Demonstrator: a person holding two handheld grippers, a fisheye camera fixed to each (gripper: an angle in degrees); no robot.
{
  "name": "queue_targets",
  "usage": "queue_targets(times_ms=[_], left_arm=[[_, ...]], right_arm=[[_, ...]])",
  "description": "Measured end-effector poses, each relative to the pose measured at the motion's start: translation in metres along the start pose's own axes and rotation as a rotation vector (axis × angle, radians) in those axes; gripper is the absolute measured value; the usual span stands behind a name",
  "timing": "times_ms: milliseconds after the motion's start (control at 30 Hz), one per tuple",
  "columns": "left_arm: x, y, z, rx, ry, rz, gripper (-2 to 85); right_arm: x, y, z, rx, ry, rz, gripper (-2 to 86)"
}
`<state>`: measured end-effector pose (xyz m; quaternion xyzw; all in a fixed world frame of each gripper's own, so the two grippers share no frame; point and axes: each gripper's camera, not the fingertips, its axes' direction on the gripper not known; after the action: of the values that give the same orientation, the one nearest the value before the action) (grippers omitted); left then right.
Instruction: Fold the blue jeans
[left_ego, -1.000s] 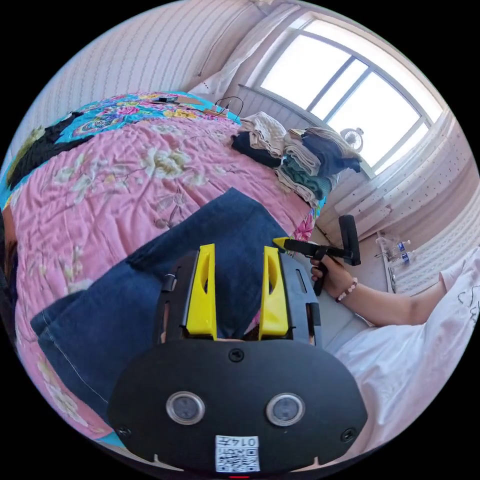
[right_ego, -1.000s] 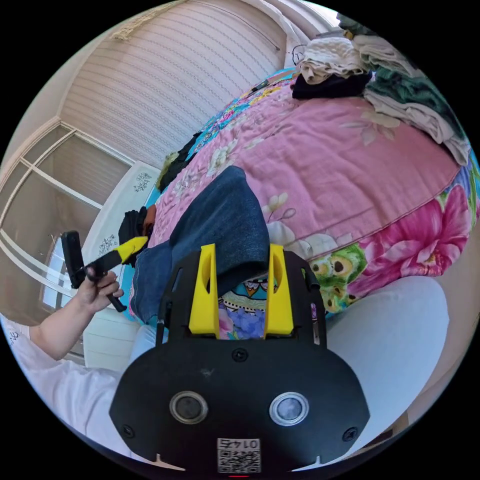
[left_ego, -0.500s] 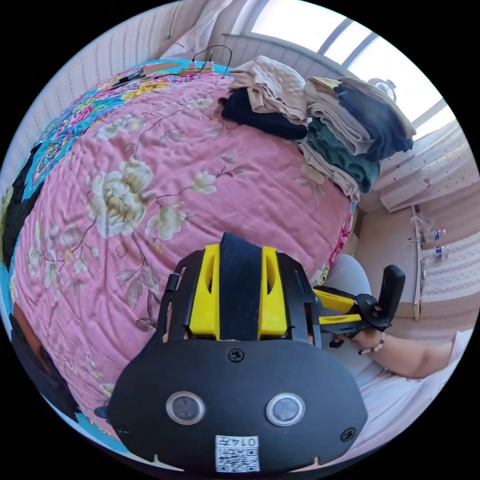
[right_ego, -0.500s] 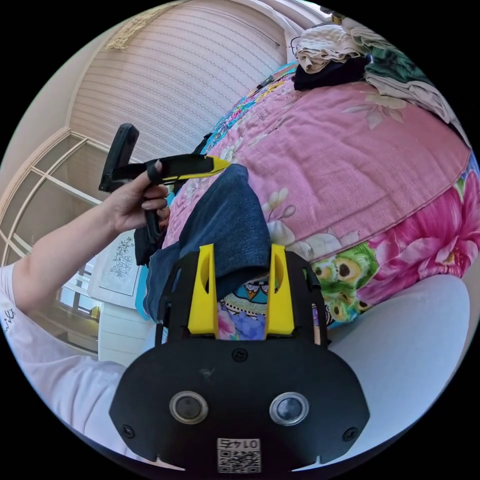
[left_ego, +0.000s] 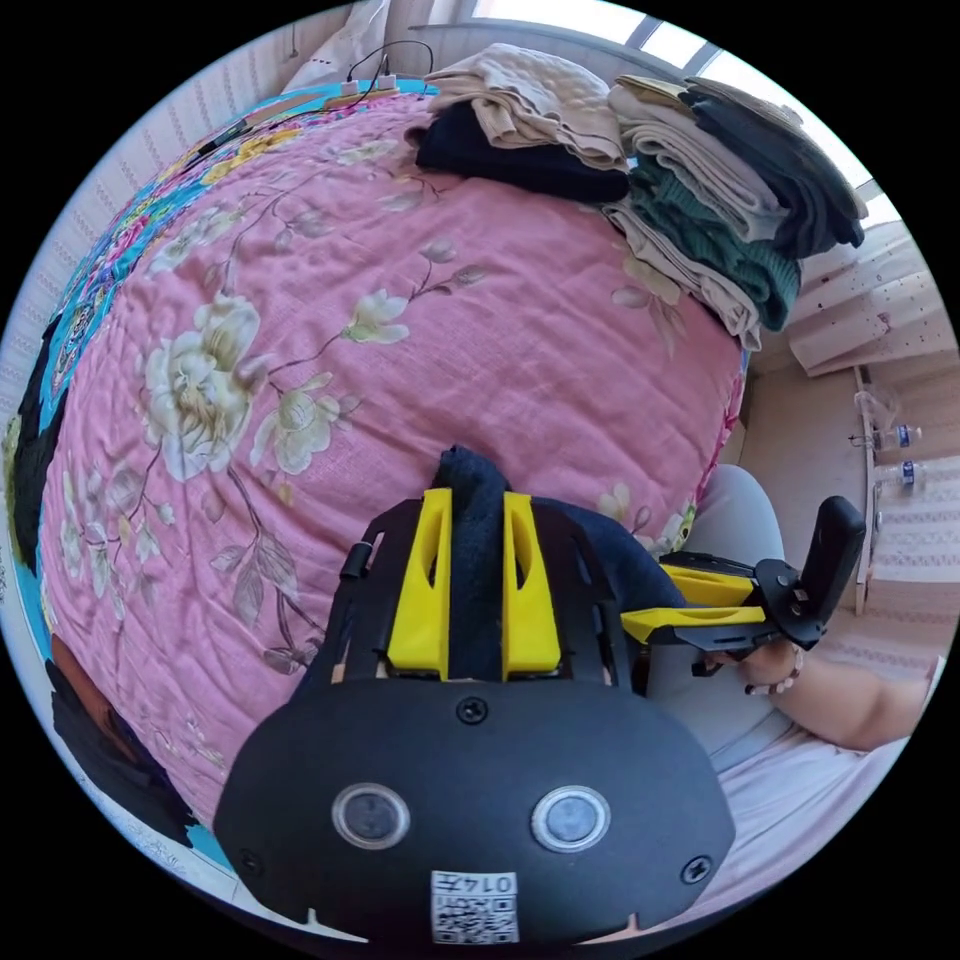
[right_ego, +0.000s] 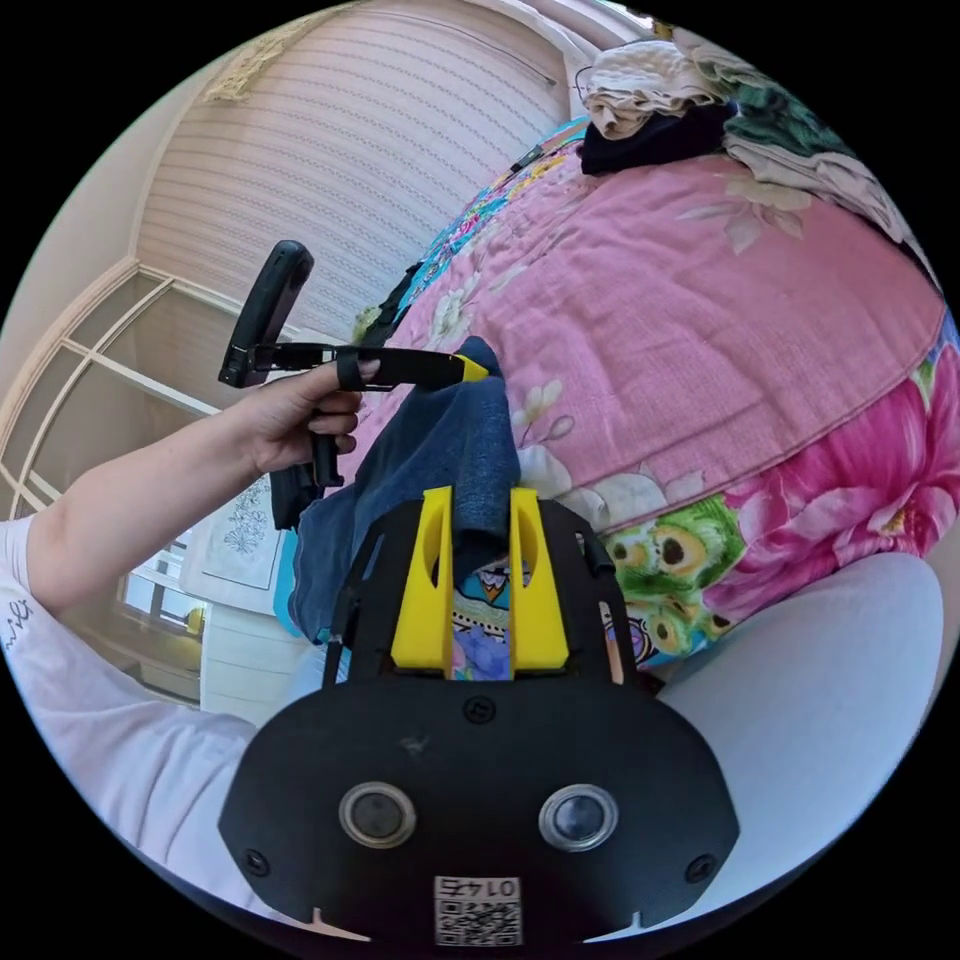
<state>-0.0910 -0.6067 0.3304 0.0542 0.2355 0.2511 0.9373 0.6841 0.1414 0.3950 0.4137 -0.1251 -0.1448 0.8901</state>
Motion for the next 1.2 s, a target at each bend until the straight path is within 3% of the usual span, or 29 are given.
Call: queue_targets(times_ms=[400, 567, 700, 767, 833, 1000, 1200], left_arm=[[-0.052, 0.197, -0.096, 0.401, 0.135, -0.084, 4.6], [-0.111, 0.359, -0.163, 0.655, 0.1, -0.267, 4.7], [-0.157, 0.485, -0.183, 0.654, -0.03, -0.528, 6.5], [-0.179, 0.56, -0.164, 0.603, -0.109, -0.727, 6.4], [-0.189, 0.607, -0.144, 0.596, -0.037, -0.849, 6.4], [-0.175, 0.674, -0.098, 0.59, 0.061, -0.919, 6.1], [-0.158, 0.699, -0.066, 0.67, 0.201, -0.93, 8.6]], right_arm=[[-0.123, 0.009, 0.001, 0.044, -0.206, -0.351, 4.2], [-0.279, 0.007, 0.067, -0.126, -0.47, -0.682, 4.3], [-0.384, 0.033, 0.15, -0.352, -0.505, -0.853, 6.3], [-0.418, 0.059, 0.217, -0.604, -0.423, -0.918, 5.4], [-0.429, 0.074, 0.244, -0.745, -0.392, -0.912, 3.3], [-0.437, 0.086, 0.241, -0.674, -0.254, -0.97, 6.9], [-0.423, 0.081, 0.23, -0.577, 0.027, -0.871, 9.4]])
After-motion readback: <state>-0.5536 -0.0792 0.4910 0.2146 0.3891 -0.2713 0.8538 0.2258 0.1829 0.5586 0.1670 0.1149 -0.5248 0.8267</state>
